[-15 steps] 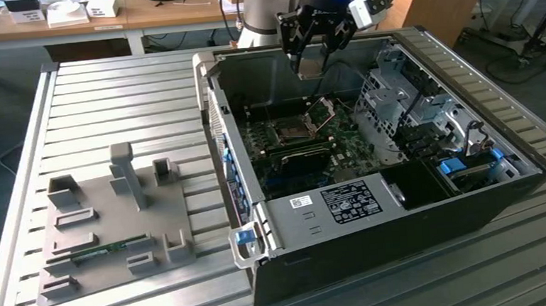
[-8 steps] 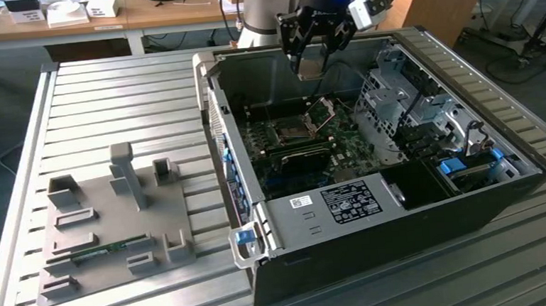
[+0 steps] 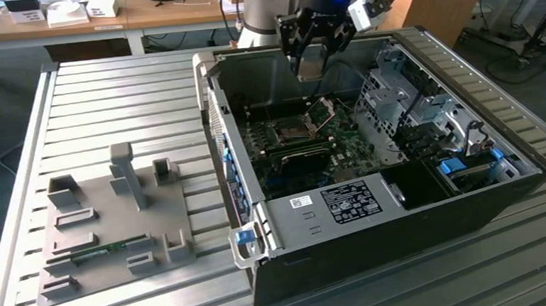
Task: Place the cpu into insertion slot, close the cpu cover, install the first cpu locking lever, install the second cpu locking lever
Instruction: 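Place the cpu into insertion slot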
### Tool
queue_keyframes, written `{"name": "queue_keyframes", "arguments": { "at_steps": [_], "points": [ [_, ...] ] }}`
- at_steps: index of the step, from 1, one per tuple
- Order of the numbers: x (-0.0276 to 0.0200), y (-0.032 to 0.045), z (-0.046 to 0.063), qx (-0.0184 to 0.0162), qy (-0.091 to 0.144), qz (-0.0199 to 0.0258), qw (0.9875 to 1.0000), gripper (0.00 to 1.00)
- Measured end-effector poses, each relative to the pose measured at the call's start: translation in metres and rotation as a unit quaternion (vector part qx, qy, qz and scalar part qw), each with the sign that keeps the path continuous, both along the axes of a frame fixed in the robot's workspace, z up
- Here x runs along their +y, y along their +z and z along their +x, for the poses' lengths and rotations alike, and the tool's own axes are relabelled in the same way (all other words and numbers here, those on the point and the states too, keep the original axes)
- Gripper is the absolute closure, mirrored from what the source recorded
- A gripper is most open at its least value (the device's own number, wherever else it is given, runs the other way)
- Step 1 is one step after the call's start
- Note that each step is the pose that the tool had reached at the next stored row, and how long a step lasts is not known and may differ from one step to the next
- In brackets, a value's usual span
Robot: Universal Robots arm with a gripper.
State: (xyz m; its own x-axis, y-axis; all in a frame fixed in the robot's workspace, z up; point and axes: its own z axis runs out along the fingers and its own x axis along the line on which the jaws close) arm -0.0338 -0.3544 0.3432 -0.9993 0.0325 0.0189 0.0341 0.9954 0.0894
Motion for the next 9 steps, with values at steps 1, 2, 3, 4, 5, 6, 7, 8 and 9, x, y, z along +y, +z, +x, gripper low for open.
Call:
{"name": "queue_keyframes", "arguments": {
  "at_steps": [1, 2, 3, 4, 5, 6, 7, 8, 9],
  "points": [
    [0.0, -0.0013, 0.0, 0.0, 0.0, 0.0, 1.0, 0.46],
    [0.0, -0.0027, 0.0, -0.0001, 0.0, 0.0, 1.0, 0.46],
    [0.0, -0.004, 0.0, -0.0004, 0.0, -0.0001, 1.0, 0.46],
    [0.0, -0.0054, 0.0, -0.001, 0.0, 0.0, 1.0, 0.46],
    [0.0, -0.0067, 0.0, -0.0019, 0.0, 0.0, 1.0, 0.46],
    [0.0, -0.0081, -0.001, -0.0028, 0.0, 0.0, 1.0, 0.46],
    [0.0, -0.0096, -0.001, -0.004, 0.0, 0.0001, 1.0, 0.46],
    [0.0, -0.011, -0.001, -0.0052, 0.0, 0.0001, 1.0, 0.46],
    [0.0, -0.0126, -0.001, -0.0066, 0.0, 0.0001, 1.0, 0.46]
  ]
}}
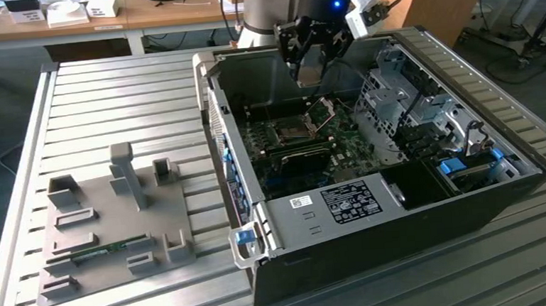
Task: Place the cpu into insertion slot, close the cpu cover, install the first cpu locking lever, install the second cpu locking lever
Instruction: 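Place the cpu into insertion slot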
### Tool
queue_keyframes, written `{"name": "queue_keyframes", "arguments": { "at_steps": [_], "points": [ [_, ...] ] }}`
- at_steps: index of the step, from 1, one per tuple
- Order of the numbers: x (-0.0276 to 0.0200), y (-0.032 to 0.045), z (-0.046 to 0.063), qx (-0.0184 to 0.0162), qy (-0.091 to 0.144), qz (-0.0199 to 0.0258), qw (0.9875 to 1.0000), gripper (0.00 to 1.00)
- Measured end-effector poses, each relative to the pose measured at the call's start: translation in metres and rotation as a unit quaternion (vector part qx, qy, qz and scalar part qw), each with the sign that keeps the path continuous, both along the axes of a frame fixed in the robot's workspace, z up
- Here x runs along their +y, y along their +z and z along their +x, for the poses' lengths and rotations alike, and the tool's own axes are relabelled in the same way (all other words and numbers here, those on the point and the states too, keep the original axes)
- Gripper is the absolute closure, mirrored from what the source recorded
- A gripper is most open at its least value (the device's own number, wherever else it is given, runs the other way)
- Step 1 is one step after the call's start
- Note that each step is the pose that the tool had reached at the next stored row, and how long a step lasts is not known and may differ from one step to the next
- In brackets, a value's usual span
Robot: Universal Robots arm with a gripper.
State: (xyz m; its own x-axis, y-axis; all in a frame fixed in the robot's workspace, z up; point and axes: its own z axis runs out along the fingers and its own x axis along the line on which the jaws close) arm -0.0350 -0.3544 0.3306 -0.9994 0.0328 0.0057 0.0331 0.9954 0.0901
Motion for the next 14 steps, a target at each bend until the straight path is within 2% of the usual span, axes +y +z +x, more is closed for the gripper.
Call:
{"name": "queue_keyframes", "arguments": {
  "at_steps": [4, 7, 14],
  "points": [
    [0.0, -0.0056, -0.001, -0.0055, 0.0, -0.0001, 1.0, 0.46],
    [0.0, -0.0092, -0.002, -0.008, 0.0, 0.0, 1.0, 0.46],
    [0.0, -0.0143, -0.003, -0.0103, 0.0, -0.0001, 0.9999, 0.46]
  ]
}}
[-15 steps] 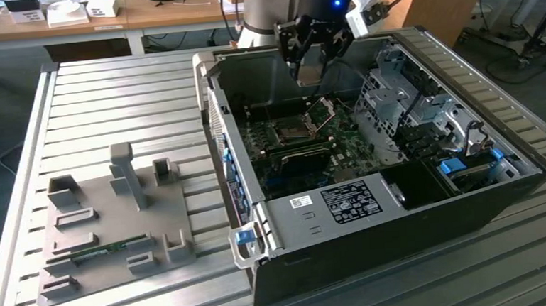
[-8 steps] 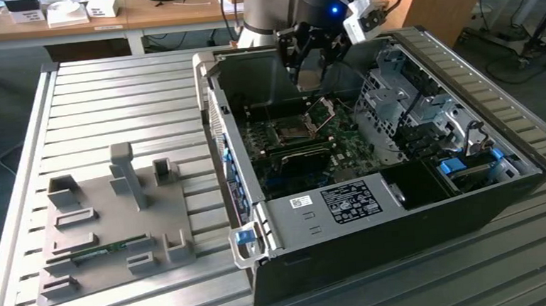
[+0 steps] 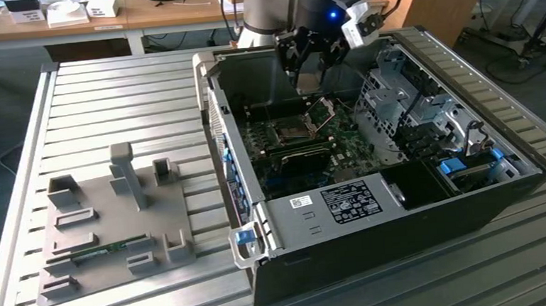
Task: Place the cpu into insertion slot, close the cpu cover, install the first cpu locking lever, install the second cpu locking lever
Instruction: 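Place the cpu into insertion slot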
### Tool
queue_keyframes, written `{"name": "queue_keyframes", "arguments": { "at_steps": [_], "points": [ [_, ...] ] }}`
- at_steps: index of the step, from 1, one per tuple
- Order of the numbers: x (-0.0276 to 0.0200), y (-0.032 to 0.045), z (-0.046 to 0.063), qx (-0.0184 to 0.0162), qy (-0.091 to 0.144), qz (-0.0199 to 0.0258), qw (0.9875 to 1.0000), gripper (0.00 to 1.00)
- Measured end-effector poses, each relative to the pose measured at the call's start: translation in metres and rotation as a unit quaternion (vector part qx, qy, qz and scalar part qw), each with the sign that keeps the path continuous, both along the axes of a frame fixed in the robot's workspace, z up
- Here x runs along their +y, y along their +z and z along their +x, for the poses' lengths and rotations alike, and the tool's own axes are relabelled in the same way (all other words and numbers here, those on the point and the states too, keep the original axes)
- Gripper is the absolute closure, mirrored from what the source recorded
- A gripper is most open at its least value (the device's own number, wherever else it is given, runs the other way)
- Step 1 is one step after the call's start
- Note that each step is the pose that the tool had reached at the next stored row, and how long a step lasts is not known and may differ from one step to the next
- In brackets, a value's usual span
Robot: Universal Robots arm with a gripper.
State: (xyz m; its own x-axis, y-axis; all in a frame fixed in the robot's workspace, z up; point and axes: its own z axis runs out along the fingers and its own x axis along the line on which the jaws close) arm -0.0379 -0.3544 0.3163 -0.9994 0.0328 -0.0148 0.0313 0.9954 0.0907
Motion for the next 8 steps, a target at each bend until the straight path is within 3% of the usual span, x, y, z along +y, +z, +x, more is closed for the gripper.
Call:
{"name": "queue_keyframes", "arguments": {
  "at_steps": [8],
  "points": [
    [0.0, -0.0042, -0.0007, -0.001, 0.0, 0.0, 1.0, 0.46]
  ]
}}
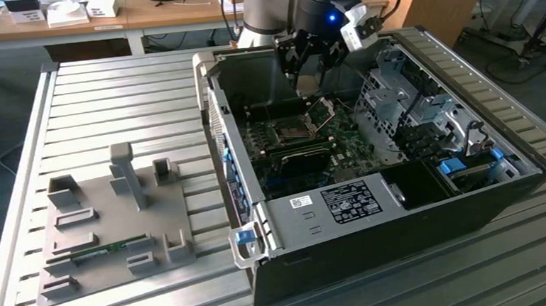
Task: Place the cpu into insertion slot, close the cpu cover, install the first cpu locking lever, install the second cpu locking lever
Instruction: 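Place the cpu into insertion slot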
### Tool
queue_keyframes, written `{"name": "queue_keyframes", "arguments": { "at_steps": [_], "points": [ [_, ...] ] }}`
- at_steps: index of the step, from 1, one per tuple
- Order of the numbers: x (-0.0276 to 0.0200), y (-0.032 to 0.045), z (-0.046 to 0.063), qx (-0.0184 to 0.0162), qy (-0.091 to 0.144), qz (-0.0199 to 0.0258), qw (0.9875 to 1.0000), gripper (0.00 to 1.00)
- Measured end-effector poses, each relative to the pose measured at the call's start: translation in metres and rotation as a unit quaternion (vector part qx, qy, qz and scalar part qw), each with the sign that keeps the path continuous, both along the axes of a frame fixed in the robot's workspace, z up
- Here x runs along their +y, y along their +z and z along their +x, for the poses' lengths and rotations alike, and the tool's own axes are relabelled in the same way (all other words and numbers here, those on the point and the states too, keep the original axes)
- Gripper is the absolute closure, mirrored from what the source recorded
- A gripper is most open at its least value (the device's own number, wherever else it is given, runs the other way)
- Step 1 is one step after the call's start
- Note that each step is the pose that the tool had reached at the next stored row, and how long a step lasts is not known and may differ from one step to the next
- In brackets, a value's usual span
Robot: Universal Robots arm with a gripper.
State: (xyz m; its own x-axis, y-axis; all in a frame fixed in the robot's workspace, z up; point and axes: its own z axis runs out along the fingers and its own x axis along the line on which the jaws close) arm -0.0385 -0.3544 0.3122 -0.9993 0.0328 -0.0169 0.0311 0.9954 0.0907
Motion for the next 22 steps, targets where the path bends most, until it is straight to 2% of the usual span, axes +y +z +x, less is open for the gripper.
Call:
{"name": "queue_keyframes", "arguments": {
  "at_steps": [8, 22],
  "points": [
    [0.0, -0.0033, -0.0002, -0.0004, 0.0, 0.0, 1.0, 0.46],
    [0.0, -0.0036, -0.0002, -0.0005, 0.0, 0.0, 1.0, 0.46]
  ]
}}
